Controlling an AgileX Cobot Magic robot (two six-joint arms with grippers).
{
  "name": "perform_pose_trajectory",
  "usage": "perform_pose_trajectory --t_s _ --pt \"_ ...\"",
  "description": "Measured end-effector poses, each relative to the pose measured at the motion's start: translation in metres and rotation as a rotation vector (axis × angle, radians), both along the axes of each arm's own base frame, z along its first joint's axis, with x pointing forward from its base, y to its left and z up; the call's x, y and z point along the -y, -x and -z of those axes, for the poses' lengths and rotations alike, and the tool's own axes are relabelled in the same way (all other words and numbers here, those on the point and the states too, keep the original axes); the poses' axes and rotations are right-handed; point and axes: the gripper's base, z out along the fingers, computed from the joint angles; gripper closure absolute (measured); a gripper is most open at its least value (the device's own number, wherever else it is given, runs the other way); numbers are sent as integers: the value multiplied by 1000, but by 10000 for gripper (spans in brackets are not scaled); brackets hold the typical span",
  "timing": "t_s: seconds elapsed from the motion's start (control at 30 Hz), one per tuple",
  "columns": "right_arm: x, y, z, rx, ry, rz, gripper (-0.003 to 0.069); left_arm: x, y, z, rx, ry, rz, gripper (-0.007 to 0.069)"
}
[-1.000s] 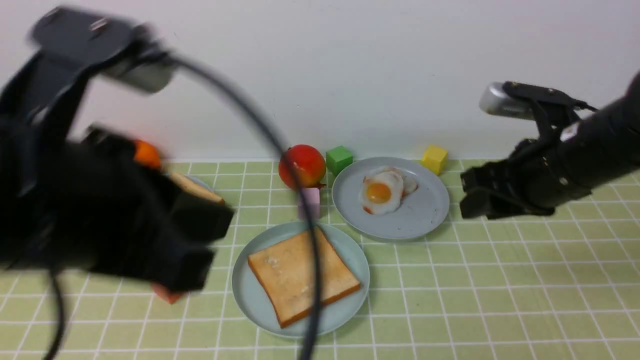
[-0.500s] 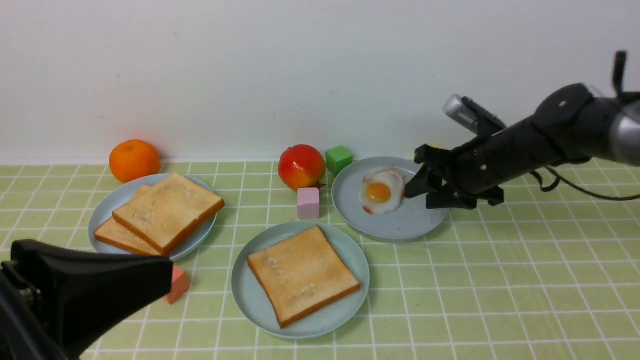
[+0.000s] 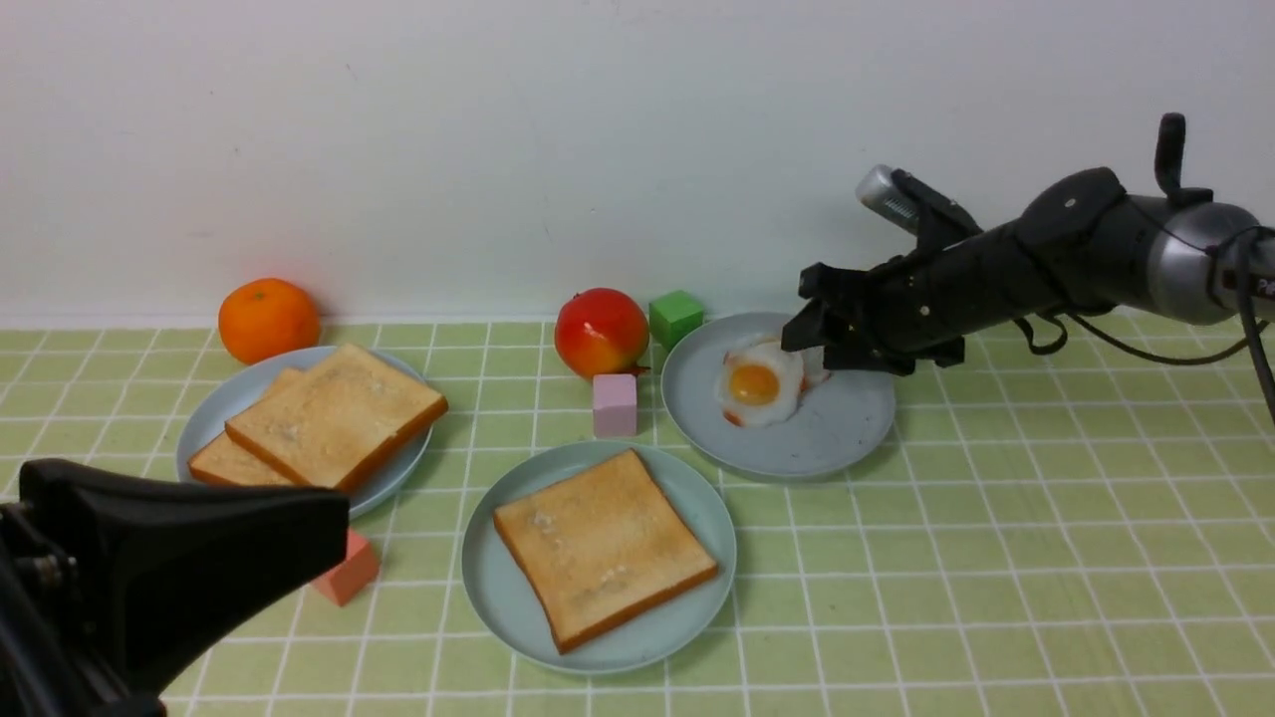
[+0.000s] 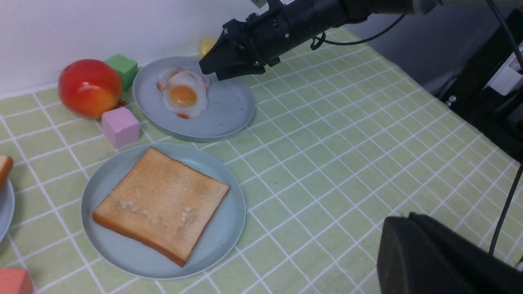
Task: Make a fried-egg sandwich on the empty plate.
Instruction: Use the right arm to grab a fried egg
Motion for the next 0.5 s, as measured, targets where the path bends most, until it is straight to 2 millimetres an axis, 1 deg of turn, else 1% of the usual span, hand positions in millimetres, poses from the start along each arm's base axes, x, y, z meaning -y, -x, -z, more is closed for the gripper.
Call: perform_pose_trajectory --t_s 0.1,0.23,0.5 --pt "-4 -5 10 32 25 -1 272 0 0 0 4 4 -1 638" --pt "-8 -9 19 18 -16 22 272 0 0 -1 0 10 0 638" --pt "-10 -11 19 58 -10 4 272 1 1 -1 -12 23 4 638"
